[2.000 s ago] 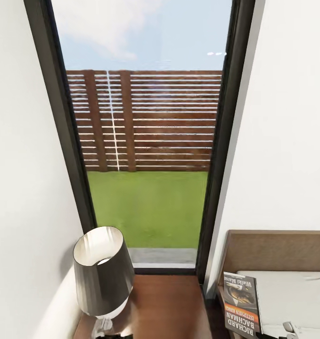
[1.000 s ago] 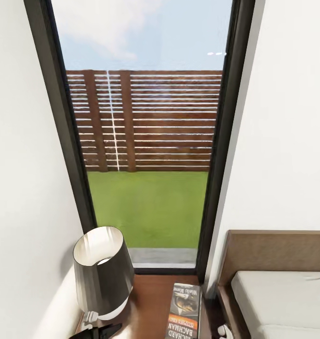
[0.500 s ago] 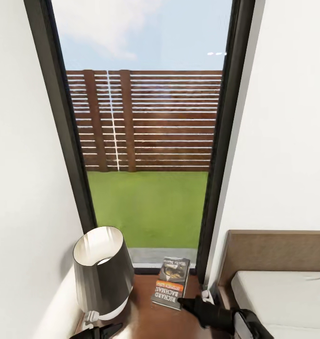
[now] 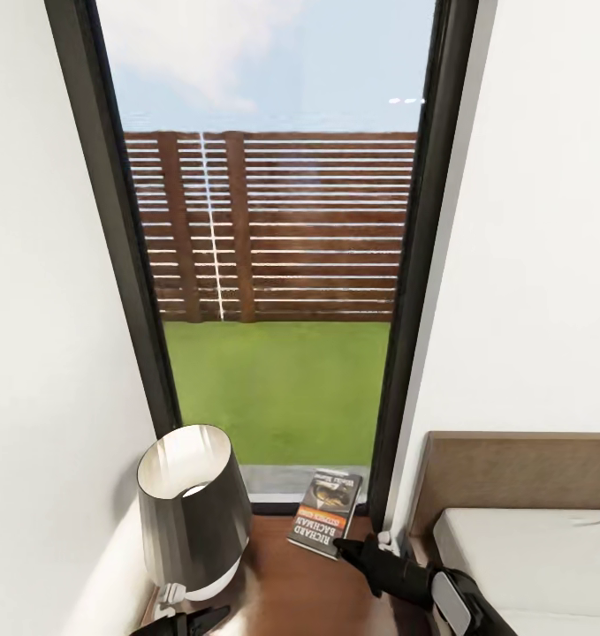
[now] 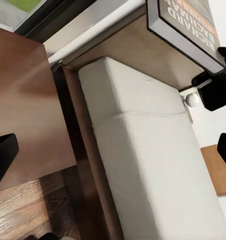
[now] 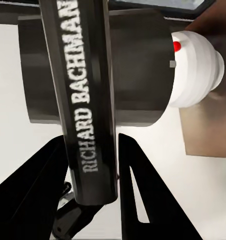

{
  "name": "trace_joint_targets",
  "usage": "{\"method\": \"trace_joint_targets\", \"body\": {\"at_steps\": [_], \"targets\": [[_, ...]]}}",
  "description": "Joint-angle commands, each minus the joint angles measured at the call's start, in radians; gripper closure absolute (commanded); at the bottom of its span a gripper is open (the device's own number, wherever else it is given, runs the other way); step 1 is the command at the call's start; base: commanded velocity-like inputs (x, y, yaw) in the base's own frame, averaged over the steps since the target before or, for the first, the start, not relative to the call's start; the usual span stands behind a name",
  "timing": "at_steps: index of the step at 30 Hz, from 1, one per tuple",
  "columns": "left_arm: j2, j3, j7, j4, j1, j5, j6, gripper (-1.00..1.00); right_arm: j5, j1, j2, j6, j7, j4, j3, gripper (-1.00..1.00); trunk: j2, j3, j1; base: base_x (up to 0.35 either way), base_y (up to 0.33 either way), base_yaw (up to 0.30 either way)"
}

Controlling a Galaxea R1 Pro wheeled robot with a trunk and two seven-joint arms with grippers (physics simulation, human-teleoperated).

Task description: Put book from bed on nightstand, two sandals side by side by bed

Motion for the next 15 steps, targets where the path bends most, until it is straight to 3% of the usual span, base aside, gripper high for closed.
{"method": "trace_joint_targets", "body": {"at_steps": [1, 11, 15], "targets": [[0.000, 0.001, -0.004, 0.000, -0.001, 0.002, 0.009, -1.00, -0.002, -0.001, 0.002, 0.006, 0.001, 0.002, -0.006, 1.00, -0.001, -0.002, 0.000, 0.000, 0.000, 0.000], [0.000, 0.001, -0.002, 0.000, -0.001, 0.002, 0.009, -1.00, -0.001, -0.001, 0.005, 0.086, 0.000, 0.011, -0.003, 1.00, -0.001, -0.002, 0.000, 0.000, 0.000, 0.000], [0.000, 0.002, -0.002, 0.000, -0.001, 0.002, 0.009, -1.00, -0.001, -0.001, 0.005, 0.088, -0.001, 0.011, -0.003, 1.00, -0.029, -0.014, 0.016, 0.000, 0.000, 0.000]]}}
